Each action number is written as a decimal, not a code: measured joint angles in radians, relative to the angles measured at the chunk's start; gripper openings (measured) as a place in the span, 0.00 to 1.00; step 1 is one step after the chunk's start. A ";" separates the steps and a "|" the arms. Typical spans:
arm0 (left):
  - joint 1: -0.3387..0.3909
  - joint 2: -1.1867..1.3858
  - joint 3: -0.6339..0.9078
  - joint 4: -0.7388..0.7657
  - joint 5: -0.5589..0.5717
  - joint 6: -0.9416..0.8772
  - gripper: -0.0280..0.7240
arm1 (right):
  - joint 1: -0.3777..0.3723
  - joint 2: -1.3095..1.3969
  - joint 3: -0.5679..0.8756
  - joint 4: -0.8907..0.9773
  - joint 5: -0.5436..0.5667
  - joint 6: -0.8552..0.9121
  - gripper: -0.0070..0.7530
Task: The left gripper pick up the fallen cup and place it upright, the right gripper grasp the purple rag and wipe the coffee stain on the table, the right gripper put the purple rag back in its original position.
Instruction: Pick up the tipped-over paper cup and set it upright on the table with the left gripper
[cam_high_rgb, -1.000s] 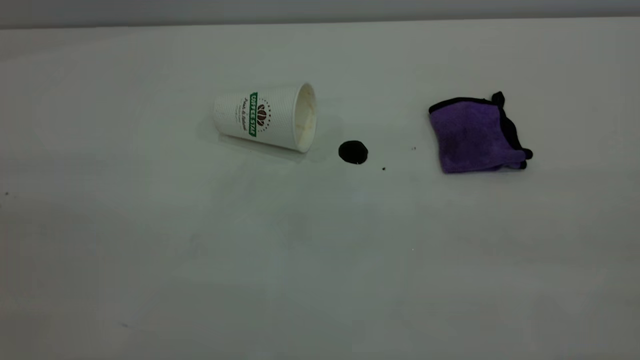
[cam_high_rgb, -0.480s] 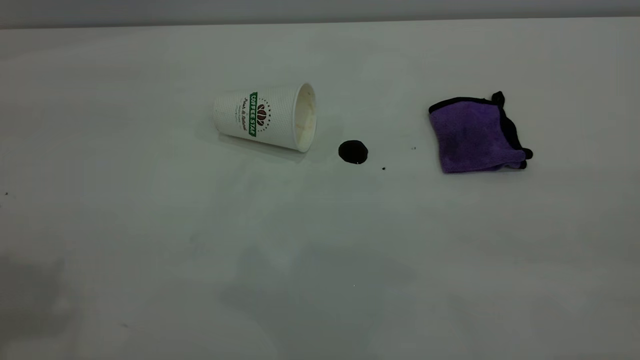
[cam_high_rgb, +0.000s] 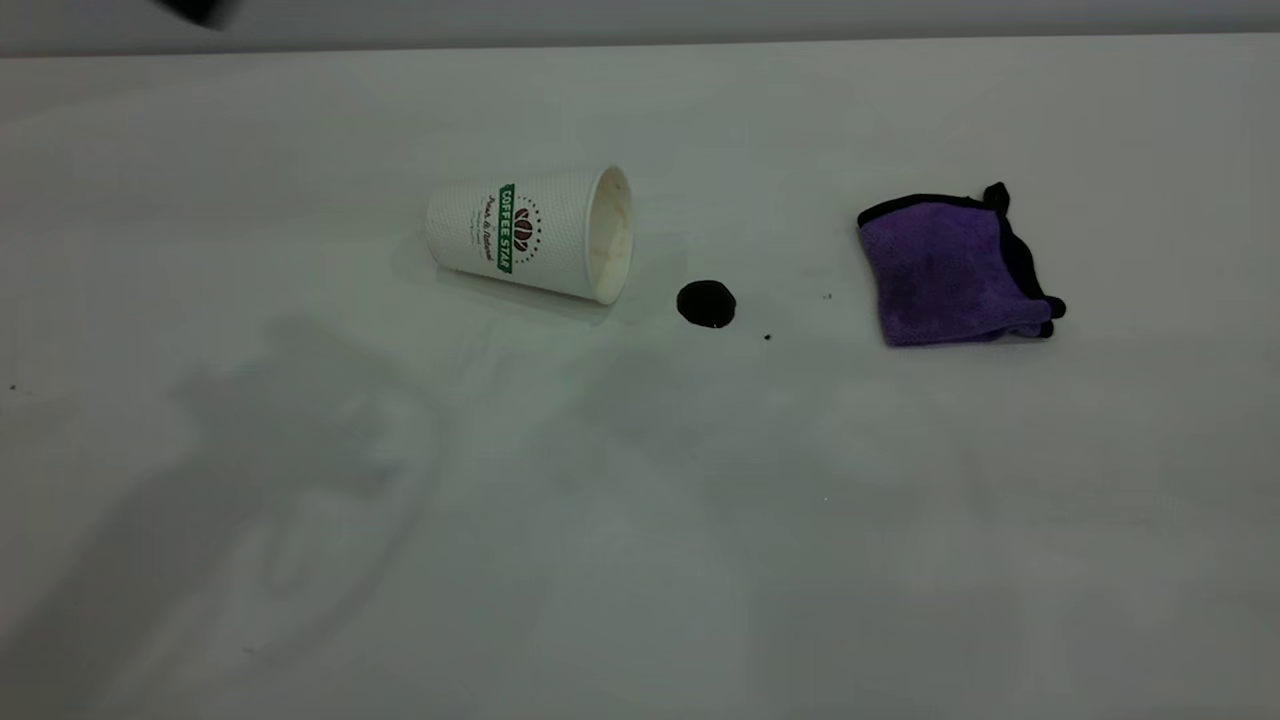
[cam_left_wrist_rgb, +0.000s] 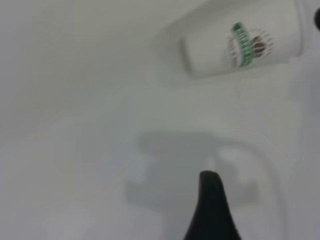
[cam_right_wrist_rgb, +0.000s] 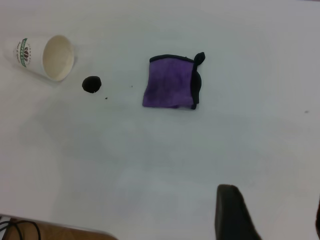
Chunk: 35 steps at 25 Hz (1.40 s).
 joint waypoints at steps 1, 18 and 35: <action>-0.033 0.059 -0.026 0.019 -0.009 -0.032 0.82 | 0.000 0.000 0.000 0.000 0.000 0.000 0.59; -0.312 0.676 -0.545 0.599 0.009 -0.875 0.82 | 0.000 0.000 0.000 0.000 0.000 0.000 0.59; -0.387 0.900 -0.694 0.869 0.192 -1.186 0.82 | 0.000 0.000 0.000 0.000 0.000 0.000 0.59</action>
